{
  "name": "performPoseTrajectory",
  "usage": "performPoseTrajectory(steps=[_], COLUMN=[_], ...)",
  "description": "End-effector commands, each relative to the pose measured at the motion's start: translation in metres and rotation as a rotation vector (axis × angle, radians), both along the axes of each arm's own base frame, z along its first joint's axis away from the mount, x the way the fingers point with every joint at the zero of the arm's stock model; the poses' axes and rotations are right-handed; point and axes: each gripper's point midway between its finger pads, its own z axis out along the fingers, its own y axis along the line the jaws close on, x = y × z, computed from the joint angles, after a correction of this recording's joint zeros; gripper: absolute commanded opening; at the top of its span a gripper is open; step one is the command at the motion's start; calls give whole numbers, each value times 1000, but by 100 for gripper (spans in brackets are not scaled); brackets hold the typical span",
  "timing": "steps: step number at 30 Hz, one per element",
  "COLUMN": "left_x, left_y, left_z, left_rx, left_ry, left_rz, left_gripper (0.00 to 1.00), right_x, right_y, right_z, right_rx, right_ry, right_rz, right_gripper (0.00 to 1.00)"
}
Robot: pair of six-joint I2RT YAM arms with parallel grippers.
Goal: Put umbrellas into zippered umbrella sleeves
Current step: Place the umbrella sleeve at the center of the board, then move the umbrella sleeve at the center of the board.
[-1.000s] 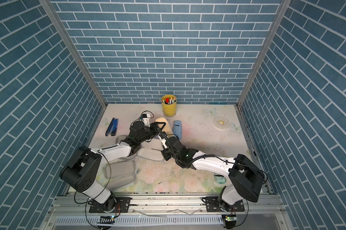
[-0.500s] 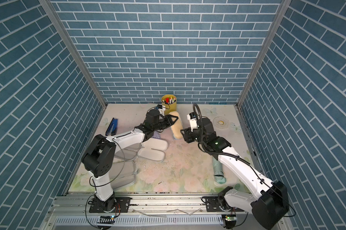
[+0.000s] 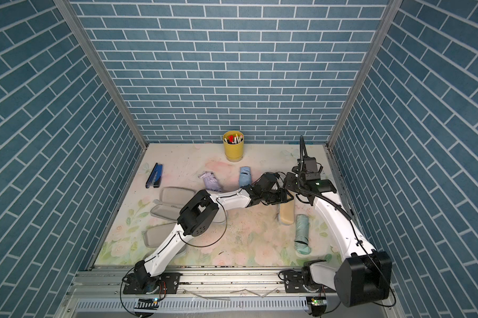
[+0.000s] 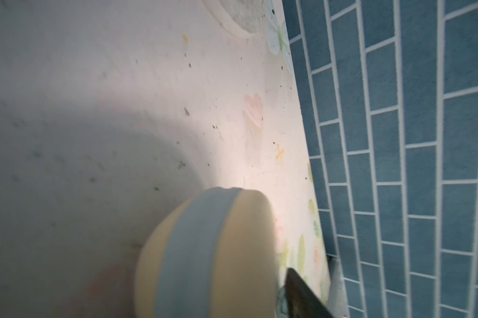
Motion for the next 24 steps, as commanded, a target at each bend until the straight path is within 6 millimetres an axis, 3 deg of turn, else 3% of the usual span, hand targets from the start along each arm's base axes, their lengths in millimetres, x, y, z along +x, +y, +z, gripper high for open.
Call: performPoseTrajectory(steps=[1, 5, 7, 9, 12, 16, 20, 24], left_x=[16, 27, 31, 32, 24, 22, 28, 21], left_y=[30, 69, 86, 100, 127, 195, 273, 343], left_z=[1, 25, 46, 75, 111, 144, 171, 185], left_rx=[115, 77, 41, 5, 36, 262, 474, 554], left_ry=[-63, -89, -121, -163, -264, -467, -653, -646], left_rz=[24, 82, 99, 106, 105, 194, 369, 530], left_gripper=[83, 99, 100, 99, 99, 99, 99, 99], right_x=[-25, -35, -38, -39, -42, -38, -28, -21], right_y=[-16, -24, -23, -17, -10, -10, 8, 13], right_z=[-33, -53, -62, -74, -96, -121, -142, -162], right_rx=[-73, -116, -119, -118, -186, -248, -231, -235], right_ry=[150, 224, 256, 292, 355, 391, 419, 450], right_rz=[-44, -55, -45, -17, 7, -17, 26, 46], right_gripper=[67, 71, 72, 80, 83, 87, 90, 84])
